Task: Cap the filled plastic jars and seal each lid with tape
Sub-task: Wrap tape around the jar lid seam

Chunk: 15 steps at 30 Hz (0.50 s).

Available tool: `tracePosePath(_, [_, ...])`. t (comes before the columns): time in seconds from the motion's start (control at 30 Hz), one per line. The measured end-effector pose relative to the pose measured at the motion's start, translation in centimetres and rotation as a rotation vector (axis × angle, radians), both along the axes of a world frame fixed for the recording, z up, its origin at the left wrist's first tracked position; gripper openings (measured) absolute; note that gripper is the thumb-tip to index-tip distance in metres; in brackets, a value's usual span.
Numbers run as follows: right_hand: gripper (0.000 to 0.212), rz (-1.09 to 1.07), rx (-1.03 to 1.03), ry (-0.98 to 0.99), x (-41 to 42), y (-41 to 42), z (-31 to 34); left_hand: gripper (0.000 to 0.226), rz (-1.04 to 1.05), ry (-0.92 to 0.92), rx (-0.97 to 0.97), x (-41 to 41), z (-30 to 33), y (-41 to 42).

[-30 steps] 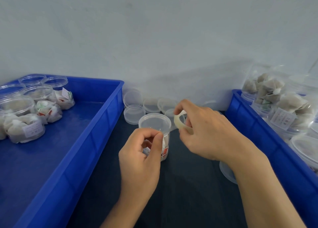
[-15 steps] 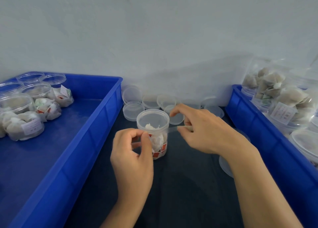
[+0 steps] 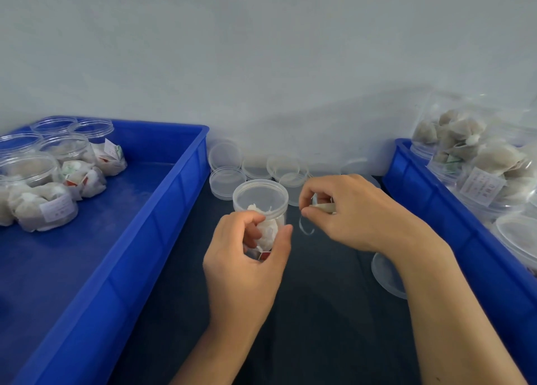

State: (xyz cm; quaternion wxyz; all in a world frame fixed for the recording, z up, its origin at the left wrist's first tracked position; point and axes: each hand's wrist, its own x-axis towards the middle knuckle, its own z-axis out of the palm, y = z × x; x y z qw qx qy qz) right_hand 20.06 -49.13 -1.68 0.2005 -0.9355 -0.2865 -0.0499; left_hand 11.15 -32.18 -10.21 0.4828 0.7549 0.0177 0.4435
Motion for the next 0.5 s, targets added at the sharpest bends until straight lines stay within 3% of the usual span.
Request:
tracePosePath(0.2, [0.003,0.032,-0.009,-0.031,-0.8,0.5,0.8,0.047,-0.061,0.066,-0.048,-0.3,-0.1,-0.5])
tracePosePath(0.33, [0.004,0.039,-0.008,-0.062,-1.2,1.2,0.8,0.019,-0.017,0.076,-0.040,0.1,-0.5,-0.3])
tracePosePath(0.5, [0.003,0.037,-0.013,-0.062,-1.4,1.7,0.6,0.012,0.014,0.080,-0.014,0.3,-0.5,0.3])
